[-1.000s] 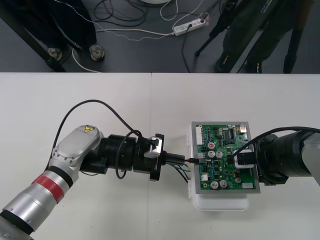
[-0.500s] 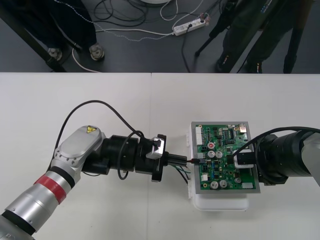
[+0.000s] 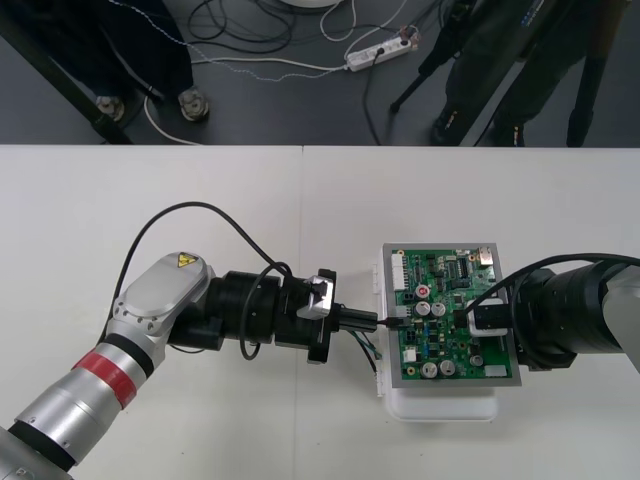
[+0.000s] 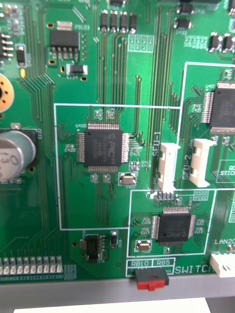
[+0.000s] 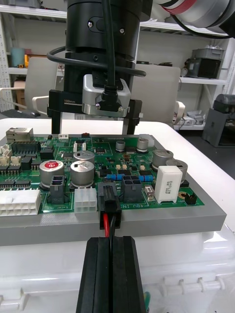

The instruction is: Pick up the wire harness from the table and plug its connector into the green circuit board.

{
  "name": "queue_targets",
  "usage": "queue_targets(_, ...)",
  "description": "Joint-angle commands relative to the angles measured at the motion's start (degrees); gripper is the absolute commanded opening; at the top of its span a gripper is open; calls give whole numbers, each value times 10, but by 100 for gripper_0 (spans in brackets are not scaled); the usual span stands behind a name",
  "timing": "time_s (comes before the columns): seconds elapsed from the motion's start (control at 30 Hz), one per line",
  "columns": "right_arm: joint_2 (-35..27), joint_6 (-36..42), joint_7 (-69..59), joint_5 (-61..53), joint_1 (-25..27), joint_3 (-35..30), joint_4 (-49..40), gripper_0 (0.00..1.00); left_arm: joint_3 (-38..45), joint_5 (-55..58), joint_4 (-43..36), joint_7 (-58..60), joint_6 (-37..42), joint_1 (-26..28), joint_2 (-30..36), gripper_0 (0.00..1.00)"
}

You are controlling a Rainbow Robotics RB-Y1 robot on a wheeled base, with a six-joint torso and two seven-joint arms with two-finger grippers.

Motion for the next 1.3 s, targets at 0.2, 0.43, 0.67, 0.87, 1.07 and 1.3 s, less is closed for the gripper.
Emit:
queue_targets(0.2, 16, -2, 29, -4, -16, 7, -15, 100, -14, -1, -8, -39, 22, -19, -25, 0)
queue_targets(0.43, 16, -2, 29, -3, -16, 7, -15, 100, -14, 9, -8, -38, 17, -19, -15, 18)
queue_targets(0.67, 16, -2, 28, -4, -16, 7, -15, 100, -13, 26, -9, -34, 14, -19, -3, 98)
queue_targets(0.87, 16, -2, 28, -5, -16, 6, -15, 100, 0, 29, -9, -31, -2, -19, 4, 100)
queue_targets(1.07, 16, -2, 29, -2, -16, 6, -15, 100, 6, 31, -8, -30, -15, -19, 15, 100)
queue_targets(1.3, 16, -2, 35, 8, -18, -2, -15, 100, 19, 32, -9, -30, -24, -19, 46, 100)
